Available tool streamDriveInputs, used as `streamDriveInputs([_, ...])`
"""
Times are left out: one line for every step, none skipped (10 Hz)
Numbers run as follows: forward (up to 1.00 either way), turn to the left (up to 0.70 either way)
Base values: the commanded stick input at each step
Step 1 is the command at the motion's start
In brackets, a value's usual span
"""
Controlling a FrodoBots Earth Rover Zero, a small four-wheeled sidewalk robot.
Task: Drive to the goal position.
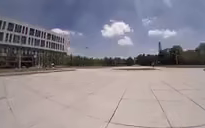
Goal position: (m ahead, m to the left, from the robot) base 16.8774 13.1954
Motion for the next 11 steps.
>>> streamDriveInputs([0.50, 0.00])
streamDriveInputs([0.50, -0.21])
streamDriveInputs([0.50, -0.50])
streamDriveInputs([0.50, -0.13])
streamDriveInputs([0.50, 0.00])
streamDriveInputs([0.50, 0.00])
streamDriveInputs([0.50, 0.00])
streamDriveInputs([0.50, 0.00])
streamDriveInputs([0.50, 0.00])
streamDriveInputs([0.50, 0.00])
streamDriveInputs([0.50, 0.00])
